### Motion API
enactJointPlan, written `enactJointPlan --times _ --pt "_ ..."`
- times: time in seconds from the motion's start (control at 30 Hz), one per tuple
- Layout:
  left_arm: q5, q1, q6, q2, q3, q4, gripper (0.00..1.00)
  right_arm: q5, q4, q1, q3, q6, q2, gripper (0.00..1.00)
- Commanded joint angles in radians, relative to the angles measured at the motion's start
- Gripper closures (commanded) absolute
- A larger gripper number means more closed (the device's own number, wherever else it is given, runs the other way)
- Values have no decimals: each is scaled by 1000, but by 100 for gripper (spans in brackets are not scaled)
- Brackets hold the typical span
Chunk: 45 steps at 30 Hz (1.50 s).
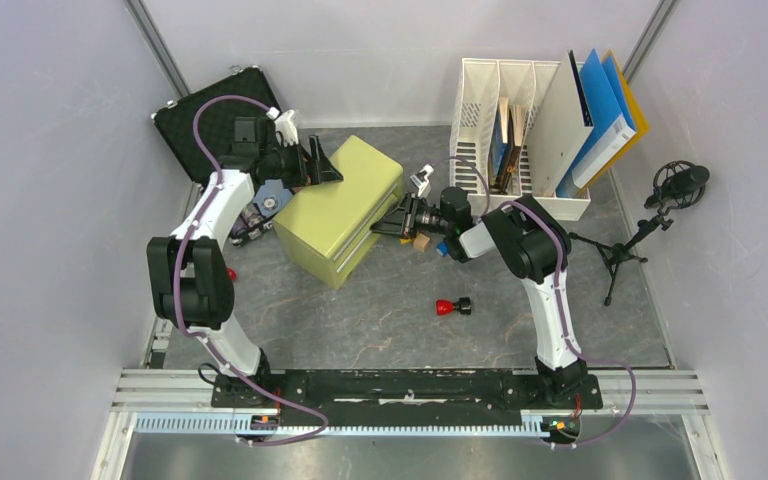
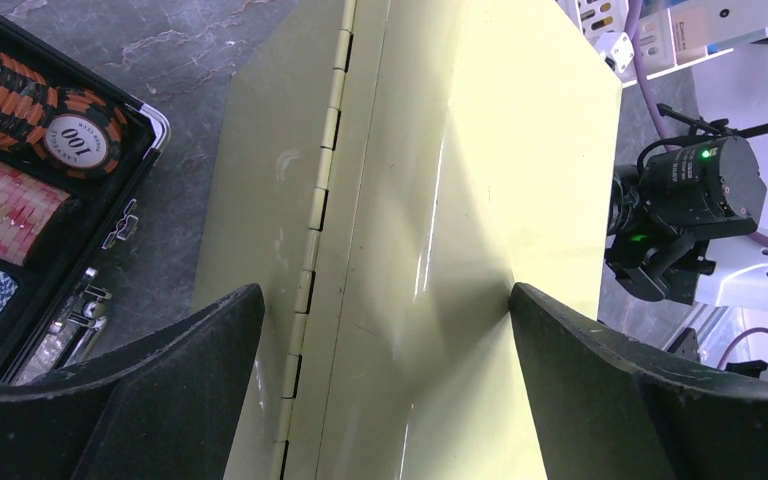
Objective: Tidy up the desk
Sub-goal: Open the drawer in the storage box.
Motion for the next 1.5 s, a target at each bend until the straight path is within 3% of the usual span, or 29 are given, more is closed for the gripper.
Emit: enactJointPlan --times 0.0,0.43,0.63,1.0,1.23,1.47 --pt "-58 -15 21 -12 -34 -53 2 -6 67 9 -27 -29 -52 100" --pt "-76 -16 23 -16 -38 -53 2 -16 43 -8 -76 -74 -100 100" --pt "-83 -16 24 -15 -40 -55 2 -19 87 -10 -52 -20 -84 65" --pt "-82 -16 26 -8 -35 -61 2 -21 74 -10 18 -3 -25 44" --pt "-71 -16 21 -1 -29 -62 2 -23 52 -10 48 -14 10 41" --pt "-65 -16 18 6 -27 -62 2 -22 63 -8 90 0 44 46"
